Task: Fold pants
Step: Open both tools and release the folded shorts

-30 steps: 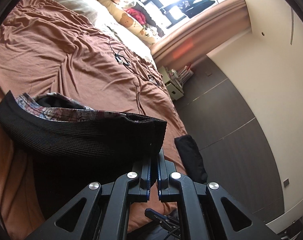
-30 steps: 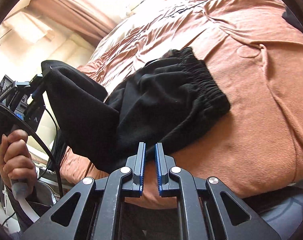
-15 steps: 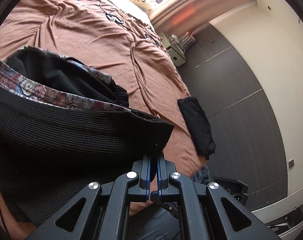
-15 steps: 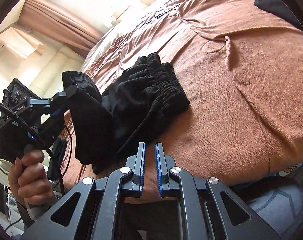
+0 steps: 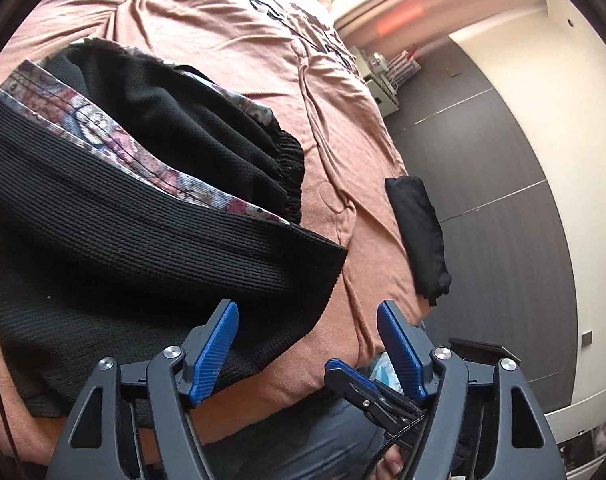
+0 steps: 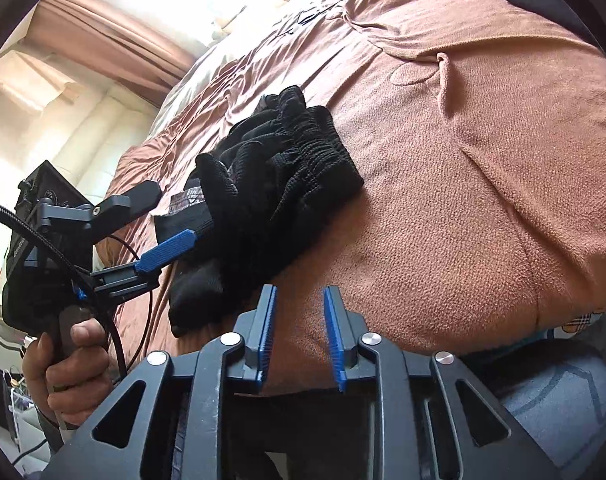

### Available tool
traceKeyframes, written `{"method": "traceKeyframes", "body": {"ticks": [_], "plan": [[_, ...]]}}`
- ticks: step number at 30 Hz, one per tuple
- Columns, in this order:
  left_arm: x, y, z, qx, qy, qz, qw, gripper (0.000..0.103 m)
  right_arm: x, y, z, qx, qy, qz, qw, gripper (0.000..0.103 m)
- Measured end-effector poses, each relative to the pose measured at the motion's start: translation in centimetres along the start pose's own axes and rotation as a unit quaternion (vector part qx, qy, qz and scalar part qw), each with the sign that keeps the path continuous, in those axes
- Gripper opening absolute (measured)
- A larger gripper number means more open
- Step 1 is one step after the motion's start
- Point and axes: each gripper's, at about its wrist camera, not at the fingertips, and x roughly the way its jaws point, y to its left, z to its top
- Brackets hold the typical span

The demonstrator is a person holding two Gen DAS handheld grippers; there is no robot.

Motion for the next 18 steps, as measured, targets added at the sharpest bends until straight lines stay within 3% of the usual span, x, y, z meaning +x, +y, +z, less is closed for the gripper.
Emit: {"method": "traceKeyframes", "body": {"ticks": [3, 10, 18], "plan": [[-1.6, 1.2, 0.2, -0.007, -0.012, 0.003, 0.9999, 0.075, 0.6, 0.8, 0.2, -0.014, 0.001, 0.001, 1.000, 0.036], [-5.8, 4.8, 2.0, -0.033, -0.051, 0.036, 0.9975, 0.076, 1.5, 3.1, 1.1, -0.048, -0.004, 0.001, 0.999, 0.036], [-11.3, 9.1, 5.7, -0.061, -0.110, 0.091, 0.9879, 0.076, 3.3, 4.6, 2.6, -0.072, -0.006, 0.000, 0.997, 0.037]]}}
